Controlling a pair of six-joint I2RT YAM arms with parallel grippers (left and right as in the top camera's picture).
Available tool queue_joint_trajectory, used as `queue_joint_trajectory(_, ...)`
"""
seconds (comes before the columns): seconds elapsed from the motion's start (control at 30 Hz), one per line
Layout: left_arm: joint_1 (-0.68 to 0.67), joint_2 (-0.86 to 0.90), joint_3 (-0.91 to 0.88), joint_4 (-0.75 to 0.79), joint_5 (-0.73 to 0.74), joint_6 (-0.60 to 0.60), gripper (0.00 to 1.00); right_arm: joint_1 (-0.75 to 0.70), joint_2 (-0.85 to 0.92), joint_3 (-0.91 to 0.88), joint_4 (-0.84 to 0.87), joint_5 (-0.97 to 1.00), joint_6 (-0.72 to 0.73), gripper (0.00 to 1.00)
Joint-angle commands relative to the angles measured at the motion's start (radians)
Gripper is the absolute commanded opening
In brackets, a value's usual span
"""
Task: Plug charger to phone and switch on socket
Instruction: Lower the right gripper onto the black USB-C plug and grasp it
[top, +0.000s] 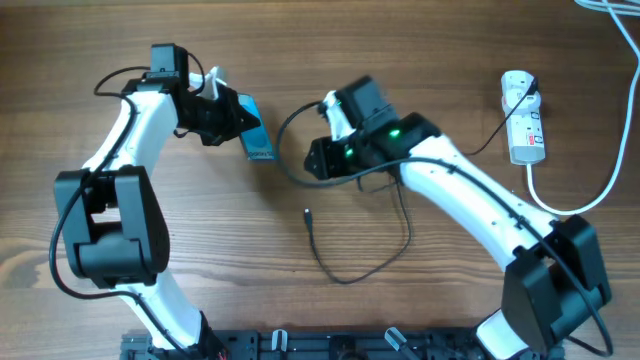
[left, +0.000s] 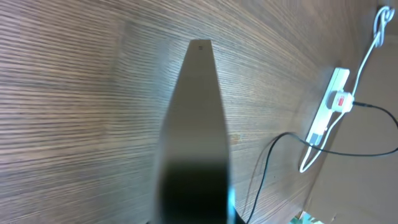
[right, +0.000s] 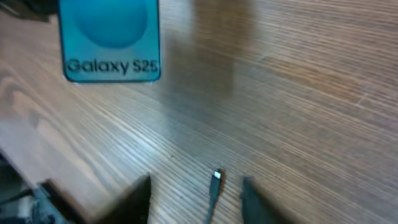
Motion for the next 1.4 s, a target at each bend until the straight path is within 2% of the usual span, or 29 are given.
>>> queue_joint_trajectory(0.0, 0.010, 0.009, 0.006, 0.002, 0.006, 0.019, 0.04, 0.101, 0.053, 0.019, -0.003, 0.168, 0.076, 0.24)
queue_joint_trajectory(0.1, 0.010, 0.009, 0.006, -0.001, 0.006, 0.019, 0.04, 0.162, 0.108, 0.019, -0.016, 0.190, 0.145, 0.23)
queue_joint_trajectory(0.3, 0.010, 0.009, 0.006, -0.001, 0.006, 0.019, 0.04, 0.228, 0.236, 0.019, -0.057, 0.215, 0.282, 0.29)
queue_joint_trajectory(0.57, 0.010, 0.009, 0.006, -0.005, 0.010, 0.020, 0.04, 0.240, 0.253, 0.018, -0.139, 0.201, 0.305, 0.37)
queue_joint_trajectory(0.7, 0.010, 0.009, 0.006, -0.005, 0.010, 0.020, 0.04, 0.256, 0.259, 0.018, -0.130, 0.209, 0.317, 0.36)
queue_joint_trajectory(0.97, 0.010, 0.009, 0.006, -0.009, 0.016, 0.020, 0.04, 0.280, 0.312, 0.018, -0.138, 0.224, 0.339, 0.27)
queue_joint_trajectory(1.07, 0.010, 0.009, 0.006, -0.008, 0.033, 0.021, 0.04, 0.273, 0.312, 0.018, -0.126, 0.258, 0.340, 0.04)
queue_joint_trajectory(1.23, 0.010, 0.009, 0.006, -0.008, 0.032, 0.021, 0.04, 0.223, 0.312, 0.018, -0.111, 0.268, 0.336, 0.05)
queue_joint_trajectory(1.27, 0.010, 0.009, 0.006, -0.008, 0.032, 0.021, 0.04, 0.215, 0.312, 0.018, -0.109, 0.263, 0.336, 0.08)
queue_joint_trajectory(1.3, 0.010, 0.009, 0.006, -0.008, 0.032, 0.021, 0.04, 0.214, 0.312, 0.018, -0.111, 0.260, 0.336, 0.18)
queue_joint_trajectory(1.37, 0.010, 0.009, 0.006, -0.008, 0.032, 0.021, 0.04, 0.220, 0.312, 0.018, -0.111, 0.261, 0.336, 0.24)
